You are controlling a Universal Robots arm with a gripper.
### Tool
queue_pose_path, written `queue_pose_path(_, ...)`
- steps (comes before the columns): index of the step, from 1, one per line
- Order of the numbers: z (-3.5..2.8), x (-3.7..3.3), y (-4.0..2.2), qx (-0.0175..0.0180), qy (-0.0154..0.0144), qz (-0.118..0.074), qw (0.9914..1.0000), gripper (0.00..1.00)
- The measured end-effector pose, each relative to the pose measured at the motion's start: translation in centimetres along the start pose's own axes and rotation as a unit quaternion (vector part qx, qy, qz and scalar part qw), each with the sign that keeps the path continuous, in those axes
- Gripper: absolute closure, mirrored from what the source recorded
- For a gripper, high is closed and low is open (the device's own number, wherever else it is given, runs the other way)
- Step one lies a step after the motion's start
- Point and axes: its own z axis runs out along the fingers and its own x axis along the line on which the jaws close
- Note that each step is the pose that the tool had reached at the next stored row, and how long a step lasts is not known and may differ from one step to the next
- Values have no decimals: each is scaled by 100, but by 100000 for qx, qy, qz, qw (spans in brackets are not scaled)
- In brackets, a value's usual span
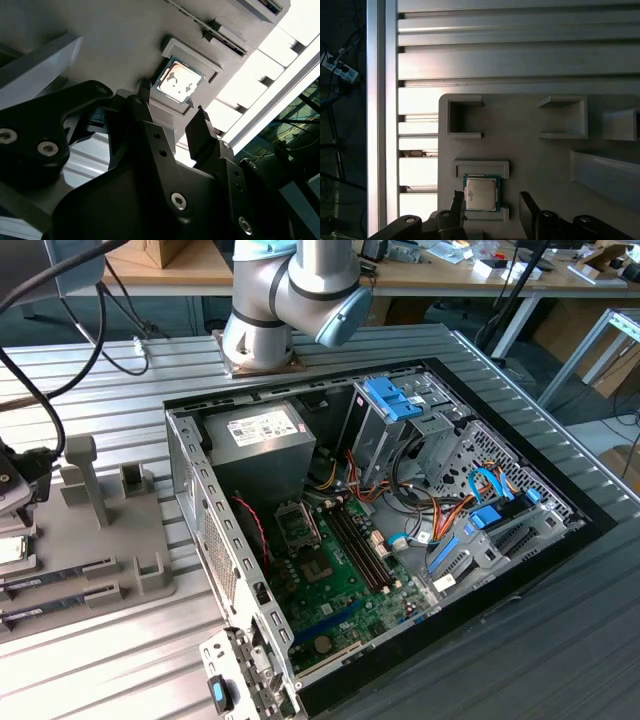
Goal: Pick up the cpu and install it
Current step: 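Pick up the cpu and move it towards the insertion slot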
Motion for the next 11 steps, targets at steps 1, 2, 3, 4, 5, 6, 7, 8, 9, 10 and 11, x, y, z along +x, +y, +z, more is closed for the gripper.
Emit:
queue_pose_path(1,5,0,0,-1,0,-1,100000,44)
queue_pose_path(2,12,0,0,-3,-1,2,100000,44)
queue_pose_path(3,19,0,-1,0,1,1,100000,44)
queue_pose_path(4,23,0,-1,1,4,-2,100000,44)
queue_pose_path(5,26,0,-1,-1,2,3,100000,44)
queue_pose_path(6,30,0,-1,-1,1,1,100000,44)
queue_pose_path(7,34,0,-1,-1,0,1,100000,44)
queue_pose_path(8,39,1,-1,-3,-2,1,100000,44)
queue_pose_path(9,42,1,-1,-1,-1,0,100000,44)
queue_pose_path(10,47,2,-2,-2,-2,1,100000,44)
queue_pose_path(11,50,2,-2,-2,-2,0,100000,44)
